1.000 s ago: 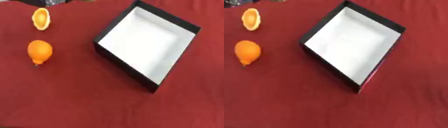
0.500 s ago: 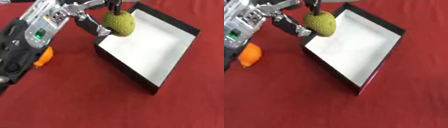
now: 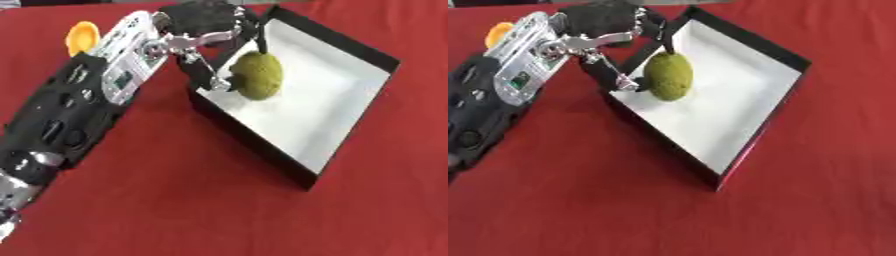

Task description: Pick up objects on the table and place them in the box.

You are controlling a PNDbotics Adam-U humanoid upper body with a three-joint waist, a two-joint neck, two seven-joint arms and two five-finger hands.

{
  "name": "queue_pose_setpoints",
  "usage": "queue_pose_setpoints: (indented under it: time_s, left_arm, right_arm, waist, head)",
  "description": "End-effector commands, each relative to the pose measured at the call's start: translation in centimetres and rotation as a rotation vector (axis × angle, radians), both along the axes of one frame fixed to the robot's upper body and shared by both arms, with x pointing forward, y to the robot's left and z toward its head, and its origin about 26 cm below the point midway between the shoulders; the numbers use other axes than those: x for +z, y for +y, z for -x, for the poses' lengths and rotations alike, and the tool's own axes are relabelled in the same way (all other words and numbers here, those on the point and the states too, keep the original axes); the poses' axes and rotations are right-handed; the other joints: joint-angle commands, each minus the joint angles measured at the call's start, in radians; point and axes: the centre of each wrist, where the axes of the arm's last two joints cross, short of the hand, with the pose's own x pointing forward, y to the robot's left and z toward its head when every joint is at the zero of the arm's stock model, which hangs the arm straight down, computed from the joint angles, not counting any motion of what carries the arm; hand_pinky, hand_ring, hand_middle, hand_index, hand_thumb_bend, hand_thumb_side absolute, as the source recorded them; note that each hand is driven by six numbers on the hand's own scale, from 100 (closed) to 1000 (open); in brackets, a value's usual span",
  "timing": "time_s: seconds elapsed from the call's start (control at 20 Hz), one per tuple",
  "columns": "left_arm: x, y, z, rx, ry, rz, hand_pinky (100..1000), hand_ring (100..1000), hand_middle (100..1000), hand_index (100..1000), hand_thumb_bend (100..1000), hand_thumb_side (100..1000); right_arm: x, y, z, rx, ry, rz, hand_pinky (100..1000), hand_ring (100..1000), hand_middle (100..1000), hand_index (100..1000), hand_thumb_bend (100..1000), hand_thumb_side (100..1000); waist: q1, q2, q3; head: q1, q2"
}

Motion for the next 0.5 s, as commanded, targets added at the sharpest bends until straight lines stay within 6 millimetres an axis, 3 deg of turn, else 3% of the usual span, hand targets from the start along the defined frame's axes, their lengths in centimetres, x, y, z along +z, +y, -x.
queue_pose_setpoints:
  time_s: [0.05, 0.2, 0.25, 0.35, 0.5]
  left_arm:
    - [2.0, 1.0, 0.5, 0.022, -0.040, 0.028, 897, 859, 862, 954, 629, 632]
    - [3.9, 3.0, 1.7, 0.034, -0.067, 0.154, 897, 863, 870, 961, 628, 624]
    - [4.8, 3.9, 2.3, 0.040, -0.083, 0.201, 891, 860, 866, 952, 619, 578]
    - [6.7, 6.1, 4.0, 0.054, -0.126, 0.298, 880, 851, 850, 933, 610, 465]
    - [8.1, 10.8, 6.7, 0.134, -0.132, 0.364, 876, 851, 846, 925, 591, 443]
  right_arm:
    - [0.8, 0.0, 0.2, 0.005, -0.010, 0.024, 962, 1000, 708, 802, 100, 523]
    - [0.7, -0.2, 0.4, -0.008, -0.008, 0.028, 961, 1000, 709, 802, 100, 523]
    - [0.7, -0.3, 0.5, -0.014, -0.008, 0.030, 961, 1000, 709, 802, 100, 523]
    - [0.5, -0.5, 0.7, -0.028, -0.007, 0.036, 961, 1000, 709, 802, 100, 523]
    - [0.2, -0.8, 1.1, -0.053, -0.003, 0.042, 961, 1000, 709, 802, 100, 523]
  waist:
    - [0.001, -0.035, 0.005]
    - [0.003, -0.041, 0.017]
    - [0.004, -0.043, 0.023]
    - [0.006, -0.048, 0.034]
    - [0.011, -0.050, 0.054]
  head:
    - [0.000, 0.001]
    - [-0.014, 0.009]
    - [-0.020, 0.012]
    - [-0.031, 0.016]
    - [-0.051, 0.022]
